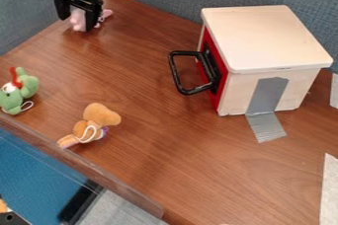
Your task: Move the pink bunny to the right side of the orange bunny
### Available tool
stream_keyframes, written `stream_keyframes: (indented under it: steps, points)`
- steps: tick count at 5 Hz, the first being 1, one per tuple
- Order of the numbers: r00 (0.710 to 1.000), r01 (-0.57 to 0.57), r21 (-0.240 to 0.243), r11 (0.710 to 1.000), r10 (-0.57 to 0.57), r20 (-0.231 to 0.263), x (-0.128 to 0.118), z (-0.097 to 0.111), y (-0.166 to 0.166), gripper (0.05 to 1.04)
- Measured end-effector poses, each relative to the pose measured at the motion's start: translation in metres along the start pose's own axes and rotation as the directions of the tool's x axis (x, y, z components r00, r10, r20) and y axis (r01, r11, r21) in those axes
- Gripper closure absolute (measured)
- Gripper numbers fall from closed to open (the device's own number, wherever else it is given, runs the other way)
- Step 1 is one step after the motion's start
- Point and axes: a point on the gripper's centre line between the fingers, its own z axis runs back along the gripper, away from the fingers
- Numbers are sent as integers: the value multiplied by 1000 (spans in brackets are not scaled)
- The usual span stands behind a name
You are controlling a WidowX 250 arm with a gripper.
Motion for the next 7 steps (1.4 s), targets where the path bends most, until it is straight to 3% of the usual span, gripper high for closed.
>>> stream_keyframes:
  steps: [2, 3, 4, 5, 6, 7]
  points:
    - [1000, -6, -49, 999, 6, 18, -3, 1, -11, 677]
    - [999, 7, -74, 997, -4, 44, -6, 20, -22, 812]
    - [997, 52, -99, 994, -45, 69, -21, 52, -44, 862]
    - [991, 108, -125, 986, -97, 94, -58, 90, -78, 870]
    - [980, 184, -142, 973, -171, 99, -97, 107, -121, 871]
    - [956, 290, -173, 941, -276, 100, -144, 115, -160, 872]
